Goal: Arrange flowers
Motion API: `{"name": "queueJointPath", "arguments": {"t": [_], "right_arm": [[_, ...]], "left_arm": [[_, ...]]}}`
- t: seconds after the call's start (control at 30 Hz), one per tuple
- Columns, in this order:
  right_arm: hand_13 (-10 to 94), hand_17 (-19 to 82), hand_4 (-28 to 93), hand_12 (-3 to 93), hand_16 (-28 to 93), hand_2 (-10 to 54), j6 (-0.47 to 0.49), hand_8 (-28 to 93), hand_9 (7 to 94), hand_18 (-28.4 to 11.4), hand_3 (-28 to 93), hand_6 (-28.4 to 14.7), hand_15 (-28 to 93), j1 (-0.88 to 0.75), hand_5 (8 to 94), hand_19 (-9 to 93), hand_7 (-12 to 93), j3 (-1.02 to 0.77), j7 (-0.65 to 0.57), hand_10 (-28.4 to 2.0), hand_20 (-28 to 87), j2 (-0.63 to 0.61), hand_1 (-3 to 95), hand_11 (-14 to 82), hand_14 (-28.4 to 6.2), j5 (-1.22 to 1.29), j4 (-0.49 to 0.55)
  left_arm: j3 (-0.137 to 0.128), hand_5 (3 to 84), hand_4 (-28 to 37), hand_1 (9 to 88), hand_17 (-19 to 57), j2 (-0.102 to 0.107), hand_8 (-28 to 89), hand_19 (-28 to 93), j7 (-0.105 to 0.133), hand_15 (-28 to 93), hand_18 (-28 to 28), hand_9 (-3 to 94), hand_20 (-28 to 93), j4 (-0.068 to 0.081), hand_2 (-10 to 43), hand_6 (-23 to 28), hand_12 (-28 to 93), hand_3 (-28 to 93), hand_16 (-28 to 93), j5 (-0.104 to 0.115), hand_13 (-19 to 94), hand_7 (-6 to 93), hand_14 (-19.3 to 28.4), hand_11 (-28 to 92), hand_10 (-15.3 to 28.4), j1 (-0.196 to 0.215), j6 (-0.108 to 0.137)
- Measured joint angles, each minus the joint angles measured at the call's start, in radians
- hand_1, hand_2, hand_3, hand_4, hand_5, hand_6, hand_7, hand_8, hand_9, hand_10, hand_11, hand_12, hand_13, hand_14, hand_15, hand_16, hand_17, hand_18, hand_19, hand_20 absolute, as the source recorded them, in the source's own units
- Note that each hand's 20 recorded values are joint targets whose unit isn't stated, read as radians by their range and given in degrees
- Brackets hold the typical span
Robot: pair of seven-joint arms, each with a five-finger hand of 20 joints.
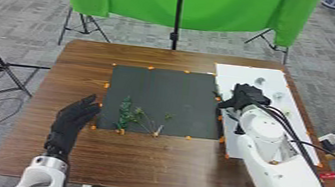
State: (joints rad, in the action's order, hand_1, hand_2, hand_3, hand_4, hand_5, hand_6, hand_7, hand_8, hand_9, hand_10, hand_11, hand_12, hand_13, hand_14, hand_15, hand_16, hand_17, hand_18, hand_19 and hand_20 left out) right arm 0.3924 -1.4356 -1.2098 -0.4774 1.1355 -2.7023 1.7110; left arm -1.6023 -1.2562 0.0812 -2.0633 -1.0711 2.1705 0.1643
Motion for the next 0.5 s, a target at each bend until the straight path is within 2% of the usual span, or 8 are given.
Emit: {"name": "queueJointPath", "arguments": {"t": [0.03,0.07,0.1,0.13,0.23,0.5], "right_arm": [[93,71,-13,30.4,36,-9.5,0.002,-5,87.2,-8.5,56,-5.1,59,0.000,79.3,93,19,0.007,0.006,-13.5,57,0.002,43.0,41.4,-2.1,-0.026,-0.003],[93,71,-10,30.2,36,-9.5,0.002,3,87.4,-8.4,53,-5.1,59,0.000,79.6,93,19,0.012,0.009,-13.3,57,0.005,46.0,41.7,-2.0,-0.043,-0.005],[94,72,-2,29.9,35,-9.5,0.000,15,87.9,-8.3,43,-5.0,60,0.000,80.7,93,19,0.014,0.009,-12.9,57,0.008,54.3,42.5,-1.7,-0.050,-0.007],[94,72,1,29.9,35,-9.5,-0.005,19,88.2,-8.2,39,-4.7,61,0.000,81.5,93,19,0.015,0.009,-12.7,58,0.012,58.0,42.9,-1.7,-0.050,-0.009],[94,73,-1,30.0,33,-9.5,-0.036,22,89.1,-8.7,50,-3.5,64,-0.001,82.9,93,23,0.014,0.008,-11.8,60,0.026,58.1,44.8,-1.7,-0.018,-0.010],[94,74,3,30.2,35,-9.5,-0.143,24,87.7,-10.3,57,-2.5,70,-0.017,81.2,93,31,-0.008,0.014,-10.1,69,0.045,55.3,53.6,-1.9,0.061,-0.036]], "left_arm": [[0.000,45.7,-24.2,24.0,7.5,0.000,-6,8,0.000,11,12.3,44.3,22,0.000,-0.7,3.1,15,65,4,0.000,36,8.4,14.6,15,12.3,0.000,0.000],[0.000,45.7,-24.3,24.0,7.5,0.000,-6,8,0.000,11,12.3,44.3,22,0.000,-0.7,3.1,15,65,4,0.000,36,8.4,14.6,15,12.3,0.000,0.000],[0.000,45.7,-24.3,24.1,7.5,-0.001,-6,8,0.000,11,12.3,44.3,22,0.000,-0.7,3.2,15,65,4,0.000,36,8.4,14.6,15,12.2,0.000,0.000],[0.000,45.7,-24.3,24.1,7.5,-0.001,-6,8,0.000,10,12.3,44.3,22,0.000,-0.6,3.2,15,65,4,0.000,36,8.4,14.6,15,12.3,0.000,0.000],[0.000,45.7,-24.1,24.0,7.5,-0.001,-6,8,-0.001,10,12.2,44.3,22,0.000,-0.6,3.2,15,65,4,0.000,36,8.3,14.6,15,12.3,0.000,0.000],[-0.001,45.8,-24.0,24.1,7.3,-0.003,-6,8,-0.002,10,12.3,44.4,22,0.000,-0.5,3.2,15,65,4,0.000,36,8.3,14.6,15,12.4,0.000,0.000]]}}
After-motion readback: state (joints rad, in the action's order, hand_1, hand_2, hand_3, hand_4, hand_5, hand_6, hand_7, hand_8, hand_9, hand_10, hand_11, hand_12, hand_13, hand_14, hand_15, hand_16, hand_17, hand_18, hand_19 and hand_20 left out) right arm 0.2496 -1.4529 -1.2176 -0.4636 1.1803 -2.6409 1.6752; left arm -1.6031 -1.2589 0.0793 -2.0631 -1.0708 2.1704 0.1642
